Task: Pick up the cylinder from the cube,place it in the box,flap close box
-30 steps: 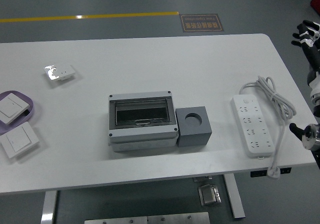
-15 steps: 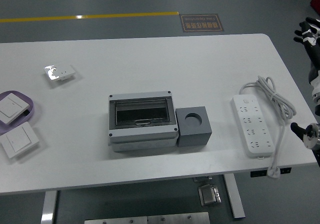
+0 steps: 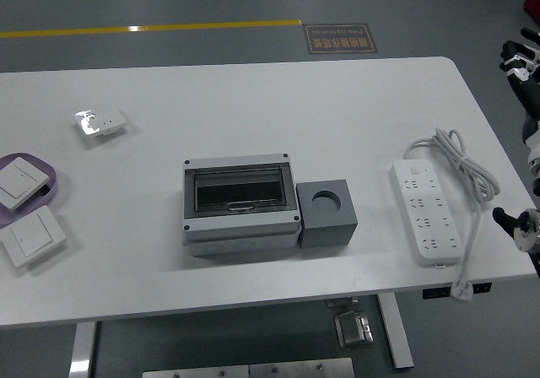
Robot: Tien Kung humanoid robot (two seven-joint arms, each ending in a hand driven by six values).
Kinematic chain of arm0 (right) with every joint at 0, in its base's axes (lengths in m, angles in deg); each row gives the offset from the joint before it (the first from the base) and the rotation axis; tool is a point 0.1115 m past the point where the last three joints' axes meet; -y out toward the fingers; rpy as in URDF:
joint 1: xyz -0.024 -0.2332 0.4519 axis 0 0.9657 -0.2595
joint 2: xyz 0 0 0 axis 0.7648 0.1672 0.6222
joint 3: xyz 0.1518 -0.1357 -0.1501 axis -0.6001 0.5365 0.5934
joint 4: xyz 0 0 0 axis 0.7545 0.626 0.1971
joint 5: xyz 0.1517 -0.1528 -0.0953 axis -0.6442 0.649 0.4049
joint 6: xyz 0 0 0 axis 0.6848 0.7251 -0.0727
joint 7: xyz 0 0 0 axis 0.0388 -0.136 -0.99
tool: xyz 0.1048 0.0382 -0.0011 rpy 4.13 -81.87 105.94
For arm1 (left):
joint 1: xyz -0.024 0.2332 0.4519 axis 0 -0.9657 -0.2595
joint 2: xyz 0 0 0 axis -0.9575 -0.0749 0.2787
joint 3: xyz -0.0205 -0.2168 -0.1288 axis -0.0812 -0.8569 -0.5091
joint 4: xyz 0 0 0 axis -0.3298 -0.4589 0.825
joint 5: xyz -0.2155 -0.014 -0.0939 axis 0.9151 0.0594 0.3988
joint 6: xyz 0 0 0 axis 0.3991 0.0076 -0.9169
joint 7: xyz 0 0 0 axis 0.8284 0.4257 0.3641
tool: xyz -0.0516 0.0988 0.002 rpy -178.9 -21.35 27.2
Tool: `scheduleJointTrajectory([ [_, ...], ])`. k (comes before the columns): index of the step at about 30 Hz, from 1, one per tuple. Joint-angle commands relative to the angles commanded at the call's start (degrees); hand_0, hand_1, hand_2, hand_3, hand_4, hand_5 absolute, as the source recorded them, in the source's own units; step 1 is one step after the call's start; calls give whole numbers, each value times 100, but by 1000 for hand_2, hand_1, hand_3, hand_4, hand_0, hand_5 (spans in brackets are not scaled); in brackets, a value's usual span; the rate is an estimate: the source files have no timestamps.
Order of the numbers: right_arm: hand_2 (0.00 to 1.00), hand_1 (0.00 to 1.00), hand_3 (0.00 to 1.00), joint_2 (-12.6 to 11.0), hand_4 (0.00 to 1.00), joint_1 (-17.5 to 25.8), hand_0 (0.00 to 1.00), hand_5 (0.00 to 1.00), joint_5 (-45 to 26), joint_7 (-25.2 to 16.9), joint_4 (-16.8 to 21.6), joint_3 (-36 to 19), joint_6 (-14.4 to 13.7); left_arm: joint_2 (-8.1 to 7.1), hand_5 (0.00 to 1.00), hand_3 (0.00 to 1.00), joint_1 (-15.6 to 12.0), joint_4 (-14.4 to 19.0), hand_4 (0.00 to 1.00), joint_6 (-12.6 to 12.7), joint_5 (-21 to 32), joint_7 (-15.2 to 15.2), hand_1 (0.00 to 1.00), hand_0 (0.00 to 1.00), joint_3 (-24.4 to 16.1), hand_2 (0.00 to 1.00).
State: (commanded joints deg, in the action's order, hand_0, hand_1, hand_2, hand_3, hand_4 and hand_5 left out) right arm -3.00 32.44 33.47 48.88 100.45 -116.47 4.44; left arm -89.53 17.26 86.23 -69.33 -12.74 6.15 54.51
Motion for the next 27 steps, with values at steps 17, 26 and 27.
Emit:
scheduleJointTrajectory([
  [17, 710, 684, 735, -6, 821, 51, 730, 289, -159, -293, -5, -83, -39, 58, 340, 629, 3, -24, 698, -17, -62, 30, 629, 621, -63, 561],
  [26, 694, 672, 710, 8, 834, 56, 728, 268, -285, -498, -1, -106, -62, 48, 339, 629, 21, -36, 698, -33, -148, 55, 629, 621, -120, 561],
  [27, 694, 672, 710, 7, 834, 60, 728, 268, -298, -517, 1, -119, -69, 47, 339, 629, 21, -37, 698, -35, -151, 58, 629, 621, -125, 561],
])
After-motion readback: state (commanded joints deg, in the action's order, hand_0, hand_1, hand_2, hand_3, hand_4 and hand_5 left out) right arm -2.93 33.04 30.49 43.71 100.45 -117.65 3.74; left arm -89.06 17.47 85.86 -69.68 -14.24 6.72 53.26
